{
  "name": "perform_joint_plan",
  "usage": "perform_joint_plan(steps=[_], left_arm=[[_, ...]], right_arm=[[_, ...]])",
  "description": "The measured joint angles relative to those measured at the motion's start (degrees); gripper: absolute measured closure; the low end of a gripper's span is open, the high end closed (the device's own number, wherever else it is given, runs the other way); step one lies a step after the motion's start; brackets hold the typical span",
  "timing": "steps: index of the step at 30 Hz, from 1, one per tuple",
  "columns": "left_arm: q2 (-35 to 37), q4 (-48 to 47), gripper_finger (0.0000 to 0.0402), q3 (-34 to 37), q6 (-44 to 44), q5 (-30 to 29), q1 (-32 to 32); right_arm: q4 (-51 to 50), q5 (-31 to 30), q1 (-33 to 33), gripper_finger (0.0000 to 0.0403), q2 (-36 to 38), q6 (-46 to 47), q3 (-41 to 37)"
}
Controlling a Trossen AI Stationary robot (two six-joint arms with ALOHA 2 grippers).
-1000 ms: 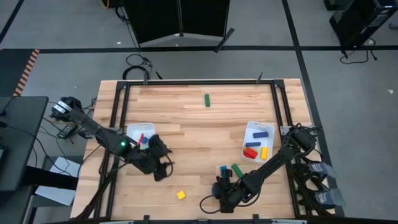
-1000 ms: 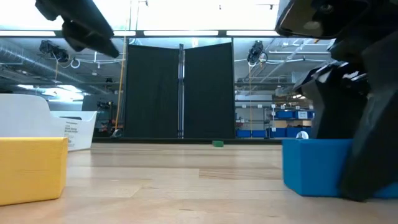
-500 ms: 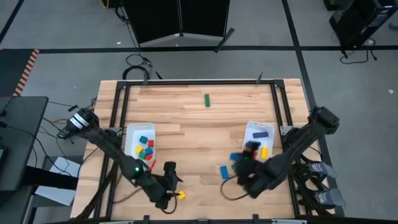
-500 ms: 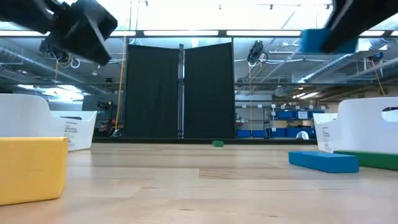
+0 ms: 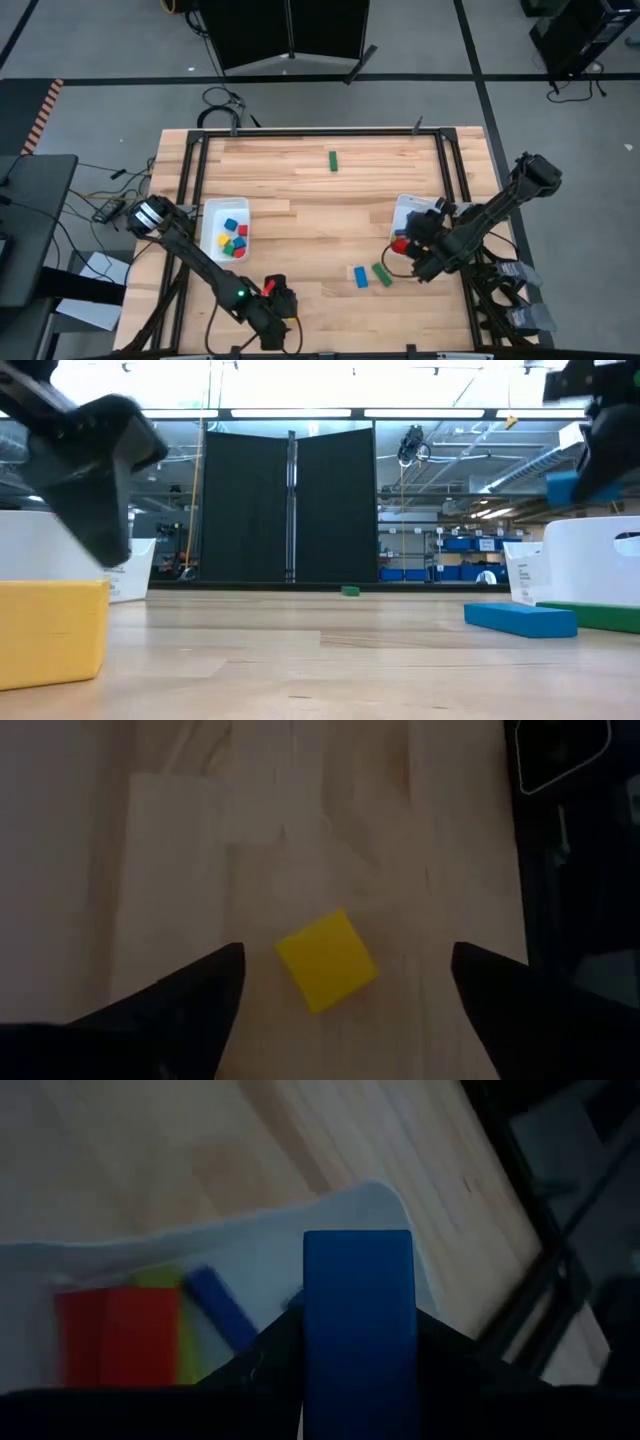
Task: Sort blocks by size
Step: Put the blue game piece into the right bin
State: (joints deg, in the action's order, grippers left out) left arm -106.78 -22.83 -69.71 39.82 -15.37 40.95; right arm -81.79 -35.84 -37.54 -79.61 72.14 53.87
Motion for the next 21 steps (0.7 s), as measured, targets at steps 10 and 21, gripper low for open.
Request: perform_joint_plan(steps=[10,21], left_arm=[[-1.0,-0.9,0.0035,0.0,7.8,-0.8,-0.1],[-5.8,-0.4,0.0061,-0.1,12.8,0.0,-1.6]], right_arm=[[4.5,-0.6,0.1,0.0030,5.1,4.9,-4.3],[19.2,-6.3,-0.3,0.0114,4.4,-4.0,-2.5]])
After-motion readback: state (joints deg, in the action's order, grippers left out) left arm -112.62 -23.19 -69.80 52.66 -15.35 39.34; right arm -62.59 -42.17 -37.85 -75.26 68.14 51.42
